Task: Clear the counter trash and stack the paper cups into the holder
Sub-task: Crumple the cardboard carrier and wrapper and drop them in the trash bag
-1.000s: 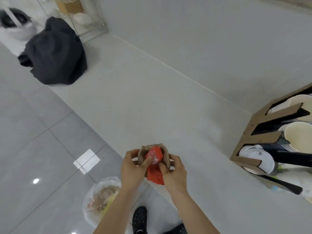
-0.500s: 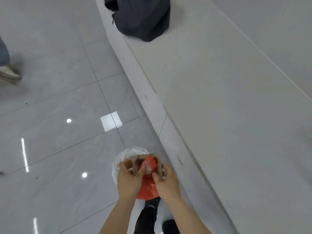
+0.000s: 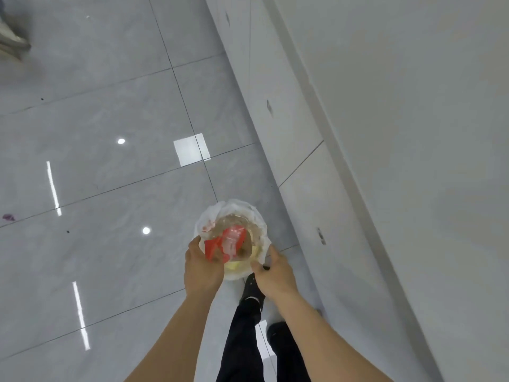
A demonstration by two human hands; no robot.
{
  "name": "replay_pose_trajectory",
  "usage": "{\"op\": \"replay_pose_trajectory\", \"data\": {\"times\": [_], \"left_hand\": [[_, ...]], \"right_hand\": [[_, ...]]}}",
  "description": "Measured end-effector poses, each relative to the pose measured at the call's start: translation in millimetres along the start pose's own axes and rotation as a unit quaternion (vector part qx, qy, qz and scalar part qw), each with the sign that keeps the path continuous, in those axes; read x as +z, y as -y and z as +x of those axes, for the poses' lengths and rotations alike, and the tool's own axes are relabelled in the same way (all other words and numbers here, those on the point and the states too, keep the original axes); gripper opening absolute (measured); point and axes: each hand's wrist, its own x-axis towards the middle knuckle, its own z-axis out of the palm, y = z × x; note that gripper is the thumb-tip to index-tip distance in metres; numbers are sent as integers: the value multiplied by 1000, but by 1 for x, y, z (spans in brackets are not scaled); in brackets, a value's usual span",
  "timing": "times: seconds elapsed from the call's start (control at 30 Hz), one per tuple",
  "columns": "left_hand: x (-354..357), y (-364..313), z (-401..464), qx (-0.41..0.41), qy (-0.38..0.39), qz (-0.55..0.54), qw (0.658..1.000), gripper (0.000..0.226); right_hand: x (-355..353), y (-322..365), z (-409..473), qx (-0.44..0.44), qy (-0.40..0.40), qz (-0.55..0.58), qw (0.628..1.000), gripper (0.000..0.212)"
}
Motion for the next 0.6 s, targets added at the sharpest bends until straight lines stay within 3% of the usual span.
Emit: {"op": "replay_pose_trajectory", "data": {"times": [0.33,0.6], "left_hand": [[-27,-52,-25,153,3,94,984,58],[-49,-120,-66,340,0,213,916,68]], "right_hand": [[-42,19,-38,-103,-56,-184,976,72],[-96,45,-99,-185,-135,-253,940,72]]}}
